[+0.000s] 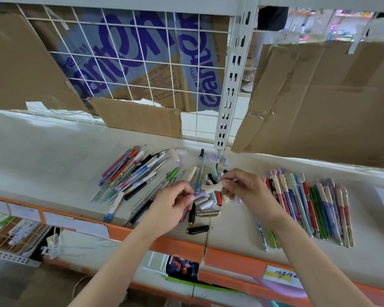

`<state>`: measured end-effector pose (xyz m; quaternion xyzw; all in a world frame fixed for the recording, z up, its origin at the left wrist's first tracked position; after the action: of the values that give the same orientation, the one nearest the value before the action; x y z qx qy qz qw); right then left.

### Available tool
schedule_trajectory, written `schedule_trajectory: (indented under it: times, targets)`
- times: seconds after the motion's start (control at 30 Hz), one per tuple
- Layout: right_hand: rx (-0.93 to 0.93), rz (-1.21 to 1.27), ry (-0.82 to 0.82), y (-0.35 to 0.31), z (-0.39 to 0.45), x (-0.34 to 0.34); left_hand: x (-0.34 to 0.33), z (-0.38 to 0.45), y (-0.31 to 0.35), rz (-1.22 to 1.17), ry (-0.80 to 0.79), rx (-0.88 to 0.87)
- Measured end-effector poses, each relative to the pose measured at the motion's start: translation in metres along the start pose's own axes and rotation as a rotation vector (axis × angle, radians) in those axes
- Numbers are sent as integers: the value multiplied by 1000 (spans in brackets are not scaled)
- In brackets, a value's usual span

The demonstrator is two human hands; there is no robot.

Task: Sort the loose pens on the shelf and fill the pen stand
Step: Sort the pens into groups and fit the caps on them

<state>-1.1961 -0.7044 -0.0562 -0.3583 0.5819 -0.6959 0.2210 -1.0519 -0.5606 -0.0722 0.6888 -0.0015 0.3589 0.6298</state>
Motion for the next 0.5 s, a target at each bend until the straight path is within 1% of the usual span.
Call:
schedule_trajectory:
  times: [0.03, 0.1, 0.13, 0.2, 0.23, 0.3, 0.37, 0.43, 0.5]
  targets:
    - [3, -12, -17, -2, 0, 0, -2, -2, 0, -111, -30, 104]
    - [9, -82, -35, -3, 1, 0, -9, -7, 0, -405, -50, 321]
    - [15, -104, -22, -5, 2, -1, -13, -9, 1, -545, -62, 396]
    - [37, -35, 55, -9, 5, -4, -18, -7, 7, -715, -93, 424]
    - [38, 54, 101, -11, 7, -6, -20, -4, 11, -732, -98, 393]
    - [-2, 245, 188, -12, 8, -13, -23, 3, 19, -660, -68, 315]
    - [-52, 346, 276, -9, 10, -17, -23, 9, 22, -517, -40, 259]
    - [-93, 290, 359, -2, 13, -11, -20, 13, 17, -291, -46, 188]
    - [-113, 50, 412, 6, 16, 4, -14, 18, 2, -23, -12, 127]
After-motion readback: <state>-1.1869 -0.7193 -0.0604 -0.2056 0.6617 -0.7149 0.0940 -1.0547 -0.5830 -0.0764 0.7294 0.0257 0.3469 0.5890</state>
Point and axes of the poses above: each hand's wrist, its own z-axis towards the middle knuckle, its own x-axis out of the back of the hand, y = z × x, the point moved 1 cm from there along z, towards the middle knuckle, and after that the axes turned 6 degrees about y, right-handed, at the moved point
